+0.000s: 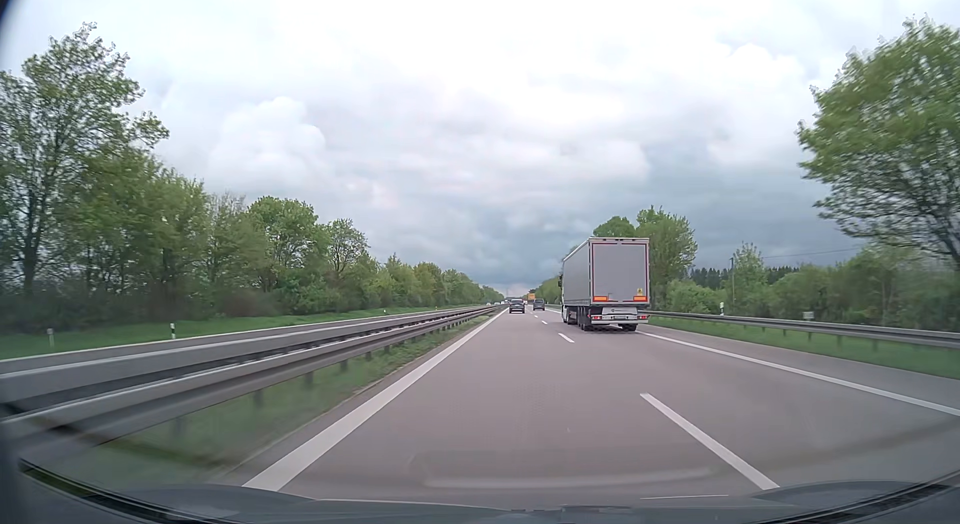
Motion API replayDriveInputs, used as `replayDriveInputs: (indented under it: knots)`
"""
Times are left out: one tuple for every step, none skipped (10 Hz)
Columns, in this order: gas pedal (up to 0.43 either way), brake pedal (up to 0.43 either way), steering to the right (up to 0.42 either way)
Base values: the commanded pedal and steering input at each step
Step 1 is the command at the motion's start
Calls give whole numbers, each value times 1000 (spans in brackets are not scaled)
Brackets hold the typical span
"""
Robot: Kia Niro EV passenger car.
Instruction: Follow the waypoints while adhering to traffic rules and regulations
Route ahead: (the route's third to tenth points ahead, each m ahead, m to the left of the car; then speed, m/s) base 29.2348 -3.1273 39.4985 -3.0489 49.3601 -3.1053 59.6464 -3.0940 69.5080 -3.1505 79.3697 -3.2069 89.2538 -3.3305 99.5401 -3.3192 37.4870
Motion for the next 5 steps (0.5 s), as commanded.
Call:
replayDriveInputs:
  knots:
    - [480,12,0]
    - [480,12,0]
    - [480,12,0]
    - [480,12,0]
    - [469,12,0]
